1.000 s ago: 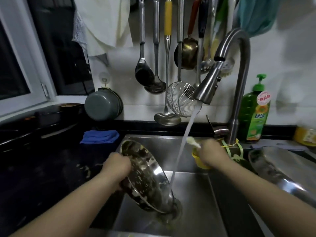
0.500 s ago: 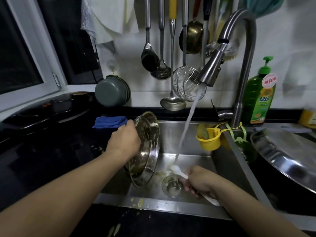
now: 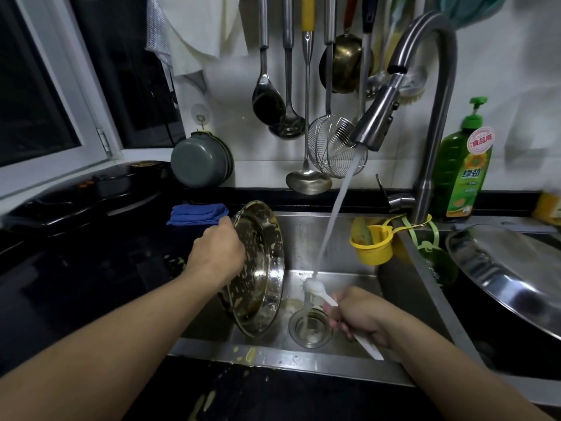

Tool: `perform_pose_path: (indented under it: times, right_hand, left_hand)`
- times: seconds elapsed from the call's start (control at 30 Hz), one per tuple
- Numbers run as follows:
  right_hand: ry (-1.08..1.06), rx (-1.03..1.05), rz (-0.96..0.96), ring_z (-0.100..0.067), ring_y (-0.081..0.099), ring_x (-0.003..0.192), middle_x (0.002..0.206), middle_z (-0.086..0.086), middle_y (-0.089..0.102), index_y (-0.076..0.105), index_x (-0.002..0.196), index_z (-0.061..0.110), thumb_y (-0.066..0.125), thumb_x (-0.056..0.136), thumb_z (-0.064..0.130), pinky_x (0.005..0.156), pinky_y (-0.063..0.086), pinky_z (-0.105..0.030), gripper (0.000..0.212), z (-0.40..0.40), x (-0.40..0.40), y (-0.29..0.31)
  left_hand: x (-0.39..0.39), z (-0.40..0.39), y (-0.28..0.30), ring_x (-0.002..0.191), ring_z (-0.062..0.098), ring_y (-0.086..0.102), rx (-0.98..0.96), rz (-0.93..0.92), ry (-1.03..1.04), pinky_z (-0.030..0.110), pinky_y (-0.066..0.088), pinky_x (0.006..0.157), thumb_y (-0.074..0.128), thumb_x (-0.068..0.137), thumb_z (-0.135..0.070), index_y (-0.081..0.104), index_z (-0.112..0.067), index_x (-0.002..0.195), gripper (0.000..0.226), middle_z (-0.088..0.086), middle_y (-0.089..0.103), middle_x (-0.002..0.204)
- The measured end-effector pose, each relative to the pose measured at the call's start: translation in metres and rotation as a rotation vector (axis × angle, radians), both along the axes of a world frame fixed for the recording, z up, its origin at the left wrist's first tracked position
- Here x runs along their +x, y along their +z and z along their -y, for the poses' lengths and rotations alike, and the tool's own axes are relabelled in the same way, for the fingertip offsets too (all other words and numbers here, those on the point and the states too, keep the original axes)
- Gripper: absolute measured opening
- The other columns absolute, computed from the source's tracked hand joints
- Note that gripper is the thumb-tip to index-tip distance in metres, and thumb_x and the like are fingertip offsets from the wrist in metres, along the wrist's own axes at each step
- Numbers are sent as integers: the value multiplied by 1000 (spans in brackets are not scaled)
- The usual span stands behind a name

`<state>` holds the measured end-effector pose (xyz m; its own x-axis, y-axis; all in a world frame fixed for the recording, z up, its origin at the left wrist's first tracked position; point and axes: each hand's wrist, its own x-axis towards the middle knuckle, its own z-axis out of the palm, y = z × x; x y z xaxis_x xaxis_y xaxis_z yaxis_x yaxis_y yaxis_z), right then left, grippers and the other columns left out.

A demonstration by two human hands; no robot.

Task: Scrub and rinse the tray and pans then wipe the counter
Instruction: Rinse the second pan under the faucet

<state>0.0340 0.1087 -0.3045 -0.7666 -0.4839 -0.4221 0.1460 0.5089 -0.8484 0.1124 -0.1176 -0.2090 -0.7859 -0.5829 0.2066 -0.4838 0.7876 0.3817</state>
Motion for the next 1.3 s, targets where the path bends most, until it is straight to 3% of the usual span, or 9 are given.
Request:
perform_pose_path:
  times: [0.13,0.3,0.47,0.6,0.83,1.03,1.13,1.23,1.3]
  right_hand:
    - [-29,-52,3,-10,38,43,63,-7,57,57,84,8,46,95,-5,42,34,-22,21,1,-3,2]
    - [-46,-168,27,-10,38,42,52,0,55,55,83,6,48,103,7,41,34,-22,20,6,-4,1]
    - [-102,-375,363,-14,43,52,63,-8,50,55,82,4,44,103,4,48,39,-23,24,40,-31,12]
    - [-251,-590,601,-17,58,61,73,-12,65,60,99,1,49,102,3,51,54,-27,11,70,-57,27]
    - [-142,-556,397,-22,74,86,97,-12,73,62,109,4,58,95,-5,68,58,-32,17,51,-44,17]
    - [1,-257,234,-18,67,106,100,-5,69,59,95,13,46,98,-10,55,50,-22,27,21,-21,3]
    - [-84,-263,137,-20,68,96,104,-10,73,64,99,10,49,98,-9,78,59,-40,24,21,-25,5]
    - [-27,-229,150,-19,69,87,98,-9,73,65,103,7,54,98,-7,66,61,-35,18,15,-26,8]
    - [-72,-222,77,-25,70,91,103,-15,74,66,98,4,59,97,-1,76,62,-42,8,6,-31,14]
  left_hand:
    - [0,-1,-1,95,31,56,9,7,3,42,43,76,41,101,-13,44,-14,137,37,9,56,111]
    - [4,-3,-1,88,26,48,26,10,10,41,42,74,40,101,-12,39,-15,142,42,5,49,103]
    - [8,-3,-3,90,25,49,56,18,35,40,41,74,41,102,-15,35,-17,149,48,3,49,104]
    - [10,2,0,87,24,51,85,14,40,39,41,72,43,104,-22,40,-18,143,40,3,52,102]
    - [7,8,-5,85,24,55,123,9,36,39,41,68,44,103,-24,44,-19,140,37,5,58,105]
    - [3,-11,-6,88,25,52,130,1,31,41,41,72,42,104,-16,39,-19,145,42,4,51,101]
    - [3,-18,-6,88,26,53,134,1,27,41,42,72,43,103,-17,41,-20,142,39,4,52,100]
    - [3,-20,-9,86,24,56,153,-7,5,41,44,70,44,104,-20,42,-23,140,36,1,55,98]
    - [1,-19,-11,84,22,58,169,-17,-7,42,48,71,44,103,-21,43,-25,139,36,0,57,98]
